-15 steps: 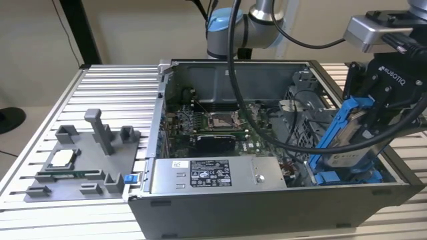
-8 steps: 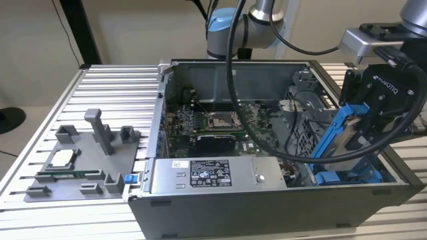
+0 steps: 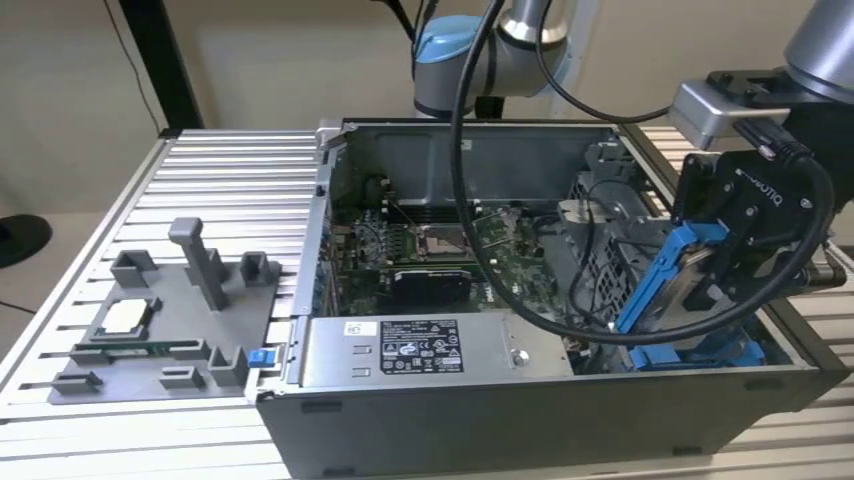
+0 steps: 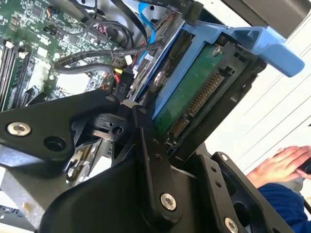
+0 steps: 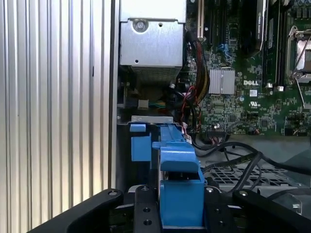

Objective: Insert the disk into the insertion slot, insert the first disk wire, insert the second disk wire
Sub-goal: 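Insert the disk into the insertion slot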

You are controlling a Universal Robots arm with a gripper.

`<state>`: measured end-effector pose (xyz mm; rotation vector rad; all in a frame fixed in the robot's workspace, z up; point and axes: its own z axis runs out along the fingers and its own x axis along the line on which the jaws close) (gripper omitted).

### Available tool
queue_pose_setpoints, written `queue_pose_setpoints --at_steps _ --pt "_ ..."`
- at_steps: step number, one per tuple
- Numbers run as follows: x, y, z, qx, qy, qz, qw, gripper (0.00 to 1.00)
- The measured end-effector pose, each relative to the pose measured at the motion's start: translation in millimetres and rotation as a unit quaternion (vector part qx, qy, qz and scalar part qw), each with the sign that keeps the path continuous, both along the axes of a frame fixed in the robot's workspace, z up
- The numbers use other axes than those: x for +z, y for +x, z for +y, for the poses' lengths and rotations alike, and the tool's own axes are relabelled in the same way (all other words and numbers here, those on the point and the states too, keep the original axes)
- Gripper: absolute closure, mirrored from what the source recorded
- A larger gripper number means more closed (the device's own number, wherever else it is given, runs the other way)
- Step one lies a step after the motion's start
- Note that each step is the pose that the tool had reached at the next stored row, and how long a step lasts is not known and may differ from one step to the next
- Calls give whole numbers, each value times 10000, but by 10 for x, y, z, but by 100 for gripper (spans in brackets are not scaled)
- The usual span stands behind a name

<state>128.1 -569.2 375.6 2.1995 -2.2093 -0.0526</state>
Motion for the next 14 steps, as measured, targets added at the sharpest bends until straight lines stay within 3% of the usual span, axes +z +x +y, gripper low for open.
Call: queue_pose_setpoints --at_steps 2,3,10,14 --pt "-9 0 1 0 4 0 10000 100" --pt "-10 1 0 1 1 0 10000 0" --pt "-32 0 0 0 1 0 10000 0" --pt "-3 0 0 0 1 9 10000 0"
